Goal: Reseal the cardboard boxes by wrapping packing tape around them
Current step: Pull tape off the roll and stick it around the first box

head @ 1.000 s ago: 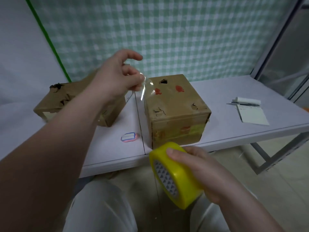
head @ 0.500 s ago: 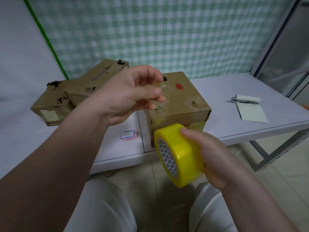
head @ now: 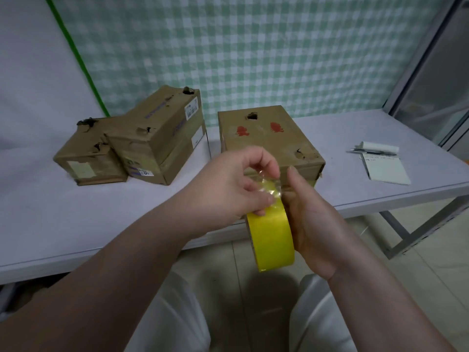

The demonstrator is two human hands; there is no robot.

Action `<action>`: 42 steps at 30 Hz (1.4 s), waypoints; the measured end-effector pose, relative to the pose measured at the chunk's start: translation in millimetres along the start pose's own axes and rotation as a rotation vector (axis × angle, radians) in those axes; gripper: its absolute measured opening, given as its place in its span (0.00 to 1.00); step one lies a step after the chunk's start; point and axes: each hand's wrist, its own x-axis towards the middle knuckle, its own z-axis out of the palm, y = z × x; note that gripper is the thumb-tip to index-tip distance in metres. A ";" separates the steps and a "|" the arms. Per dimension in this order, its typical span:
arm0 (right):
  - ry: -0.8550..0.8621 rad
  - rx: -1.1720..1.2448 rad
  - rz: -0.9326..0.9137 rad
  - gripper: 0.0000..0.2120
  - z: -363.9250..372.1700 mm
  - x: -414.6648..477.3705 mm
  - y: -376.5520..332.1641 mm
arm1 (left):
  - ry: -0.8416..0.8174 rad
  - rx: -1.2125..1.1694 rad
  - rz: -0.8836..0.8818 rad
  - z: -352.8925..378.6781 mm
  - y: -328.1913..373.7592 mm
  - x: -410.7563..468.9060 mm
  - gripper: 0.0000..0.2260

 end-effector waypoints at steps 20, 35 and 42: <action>0.144 -0.039 0.038 0.32 4.0 2.1 5.5 | 0.276 0.020 0.109 -32.5 -13.4 32.8 0.15; -0.007 -0.745 -0.063 0.21 -14.2 3.1 -4.3 | 0.225 0.095 0.118 -28.8 -23.6 48.9 0.14; -0.180 -0.419 0.075 0.12 -22.1 8.1 3.4 | 0.087 -0.090 0.110 -22.5 -29.2 34.1 0.13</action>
